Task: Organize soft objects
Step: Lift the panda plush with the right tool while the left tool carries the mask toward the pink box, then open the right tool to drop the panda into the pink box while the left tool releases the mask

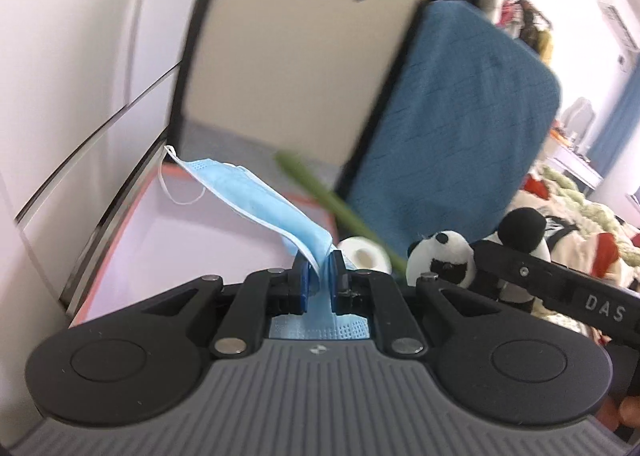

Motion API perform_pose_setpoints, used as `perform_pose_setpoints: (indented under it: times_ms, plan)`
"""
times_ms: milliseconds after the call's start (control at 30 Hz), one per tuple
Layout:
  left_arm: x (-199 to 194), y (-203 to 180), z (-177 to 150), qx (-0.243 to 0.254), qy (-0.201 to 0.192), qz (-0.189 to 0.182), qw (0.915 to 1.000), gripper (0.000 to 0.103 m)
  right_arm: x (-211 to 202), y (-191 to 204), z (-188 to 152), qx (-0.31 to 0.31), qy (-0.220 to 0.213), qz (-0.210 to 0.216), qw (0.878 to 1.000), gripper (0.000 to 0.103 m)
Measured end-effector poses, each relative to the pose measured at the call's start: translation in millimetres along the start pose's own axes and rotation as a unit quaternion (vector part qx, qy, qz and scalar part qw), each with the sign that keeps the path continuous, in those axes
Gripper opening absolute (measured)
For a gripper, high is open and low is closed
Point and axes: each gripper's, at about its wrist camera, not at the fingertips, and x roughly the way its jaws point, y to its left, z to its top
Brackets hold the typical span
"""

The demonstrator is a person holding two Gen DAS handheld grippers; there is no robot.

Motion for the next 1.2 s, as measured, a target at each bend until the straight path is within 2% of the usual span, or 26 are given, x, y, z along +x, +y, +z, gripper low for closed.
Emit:
perform_pose_setpoints:
  times_ms: [333,467,667,900,1200]
  plan:
    - [47.7,83.1,-18.4,-0.026,0.060,0.052,0.9965,0.012,85.5,38.5,-35.6,-0.016,0.097,0.013,0.995,0.059]
    - [70.9,109.4,-26.8,-0.038,0.093,0.068,0.9926,0.012,121.3,42.2,-50.0,-0.014,0.144,0.003,0.989,0.060]
    - [110.0,134.9,-34.8,-0.048,0.126,0.080,0.9877,0.012,167.9,44.1,-70.0,-0.023,0.188,-0.016,0.982,0.060]
    - [133.1,151.9,-42.9,-0.054,0.149,0.096,0.9828,0.012,195.2,48.0,-86.7,-0.025,0.219,-0.008,0.975,0.060]
    - [132.7,148.6,-41.5,-0.045,0.147,0.101,0.9829,0.012,201.6,48.7,-88.8,-0.025,0.221,-0.002,0.975,0.062]
